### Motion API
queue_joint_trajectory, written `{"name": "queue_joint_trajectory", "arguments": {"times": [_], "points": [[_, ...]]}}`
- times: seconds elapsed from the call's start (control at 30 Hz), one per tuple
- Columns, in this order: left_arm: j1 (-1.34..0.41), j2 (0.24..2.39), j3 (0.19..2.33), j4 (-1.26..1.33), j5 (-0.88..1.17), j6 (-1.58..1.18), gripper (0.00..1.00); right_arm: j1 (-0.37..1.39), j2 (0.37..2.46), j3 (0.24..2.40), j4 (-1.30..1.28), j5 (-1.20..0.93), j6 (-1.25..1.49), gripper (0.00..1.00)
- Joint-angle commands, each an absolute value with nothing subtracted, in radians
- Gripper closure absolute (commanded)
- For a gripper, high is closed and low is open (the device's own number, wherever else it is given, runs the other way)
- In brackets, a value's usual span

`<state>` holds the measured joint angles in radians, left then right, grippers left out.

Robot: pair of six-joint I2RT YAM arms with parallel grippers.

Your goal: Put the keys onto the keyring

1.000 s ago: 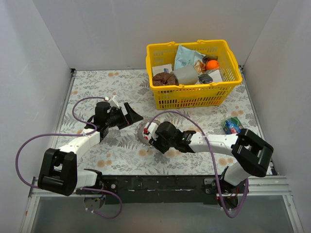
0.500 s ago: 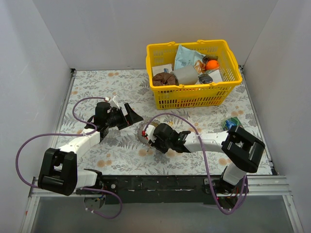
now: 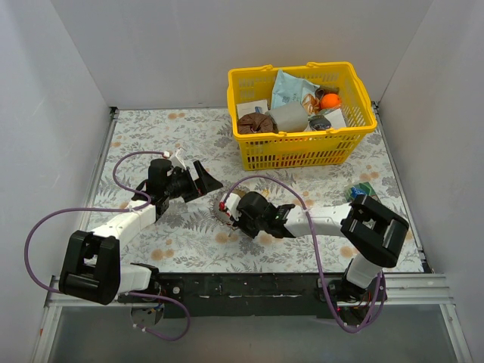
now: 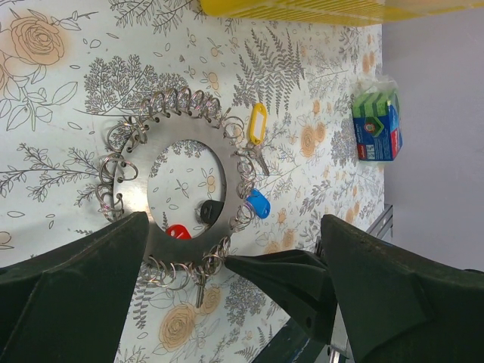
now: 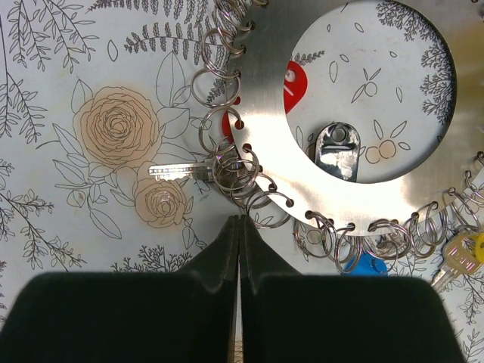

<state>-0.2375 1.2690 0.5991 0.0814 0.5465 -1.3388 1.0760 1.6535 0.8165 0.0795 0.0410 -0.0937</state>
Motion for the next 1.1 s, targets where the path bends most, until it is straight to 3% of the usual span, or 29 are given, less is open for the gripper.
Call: {"name": "queue_joint_trajectory", "arguments": {"times": [0.0, 0.43, 0.5, 0.6, 0.77, 1.07], "points": [[-0.233, 1.258, 0.612, 0.078, 0.551, -1.325, 0.02, 1.08, 1.638, 0.816, 0.092, 0.032, -0.087, 0.99], [-0.233, 1.258, 0.609, 0.083, 0.555, -1.319, 0.02, 0.956, 1.486, 0.716, 0.199, -0.181, -0.008, 0.99], [-0.232, 1.262, 0.609, 0.084, 0.555, -1.321, 0.02, 0.953, 1.514, 0.745, 0.18, -0.25, -0.011, 0.75], [-0.233, 1.262, 0.611, 0.086, 0.558, -1.321, 0.02, 0.95, 1.548, 0.764, 0.173, -0.313, -0.008, 0.6], [-0.233, 1.262, 0.604, 0.087, 0.557, -1.321, 0.02, 0.937, 1.595, 0.787, 0.181, -0.382, 0.037, 0.57], [-0.233, 1.269, 0.609, 0.083, 0.558, -1.313, 0.02, 0.923, 1.624, 0.813, 0.178, -0.316, 0.064, 0.53]]}}
